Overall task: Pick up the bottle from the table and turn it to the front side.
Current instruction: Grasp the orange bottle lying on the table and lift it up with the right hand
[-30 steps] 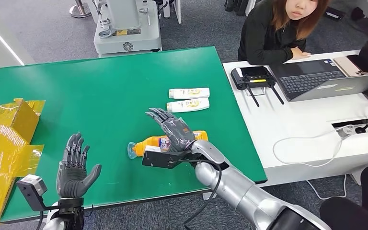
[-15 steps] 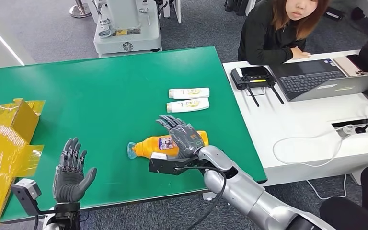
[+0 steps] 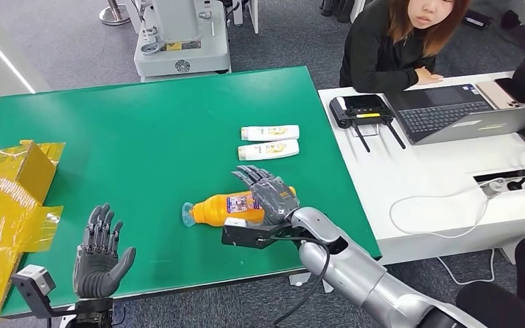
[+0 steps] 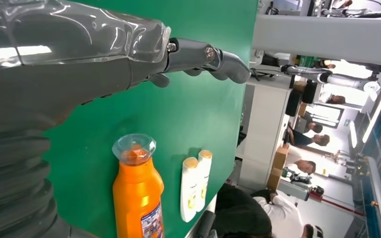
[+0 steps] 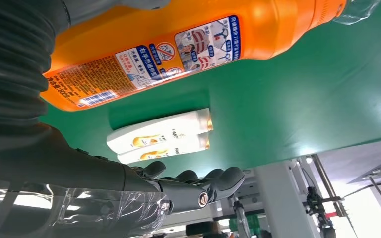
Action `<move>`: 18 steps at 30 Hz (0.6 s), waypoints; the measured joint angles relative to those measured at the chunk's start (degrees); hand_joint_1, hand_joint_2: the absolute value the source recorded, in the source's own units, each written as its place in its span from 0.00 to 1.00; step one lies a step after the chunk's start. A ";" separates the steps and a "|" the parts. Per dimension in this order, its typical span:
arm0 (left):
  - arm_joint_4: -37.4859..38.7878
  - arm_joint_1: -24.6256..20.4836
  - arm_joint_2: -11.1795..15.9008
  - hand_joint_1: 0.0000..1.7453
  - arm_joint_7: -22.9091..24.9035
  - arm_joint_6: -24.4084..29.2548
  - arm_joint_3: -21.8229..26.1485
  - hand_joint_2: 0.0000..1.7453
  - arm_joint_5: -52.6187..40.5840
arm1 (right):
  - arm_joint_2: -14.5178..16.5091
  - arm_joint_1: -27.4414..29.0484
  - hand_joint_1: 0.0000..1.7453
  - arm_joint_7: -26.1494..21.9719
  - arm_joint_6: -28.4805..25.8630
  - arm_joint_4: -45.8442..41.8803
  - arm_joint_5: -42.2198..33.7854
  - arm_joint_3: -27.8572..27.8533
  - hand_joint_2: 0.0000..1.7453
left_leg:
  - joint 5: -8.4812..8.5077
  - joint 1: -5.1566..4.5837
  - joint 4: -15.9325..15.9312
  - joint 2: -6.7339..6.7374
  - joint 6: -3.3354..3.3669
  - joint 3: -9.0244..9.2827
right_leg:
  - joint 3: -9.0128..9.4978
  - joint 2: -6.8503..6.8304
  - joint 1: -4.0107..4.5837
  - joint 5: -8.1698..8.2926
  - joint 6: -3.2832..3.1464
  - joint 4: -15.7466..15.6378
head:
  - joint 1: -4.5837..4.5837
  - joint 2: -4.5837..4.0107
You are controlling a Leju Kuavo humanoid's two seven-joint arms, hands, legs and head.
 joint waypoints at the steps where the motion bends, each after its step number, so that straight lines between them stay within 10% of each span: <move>1: -0.08 0.04 0.01 0.00 0.00 0.05 0.00 1.00 -0.06 | -0.11 0.00 0.00 0.15 -0.13 0.02 0.01 -0.03 1.00 | 0.00 0.00 0.00 0.00 0.00 0.00 | 0.00 0.00 0.00 0.00 0.00 0.00 | 0.00 0.00; 18: -0.38 0.56 0.07 0.00 -0.19 2.10 0.00 1.00 -1.26 | -1.63 -0.34 0.00 -0.44 -1.74 2.46 -0.36 -3.51 1.00 | 0.00 0.00 0.00 -0.01 0.00 0.00 | 0.00 -0.01 0.00 0.00 0.00 0.00 | 0.01 0.00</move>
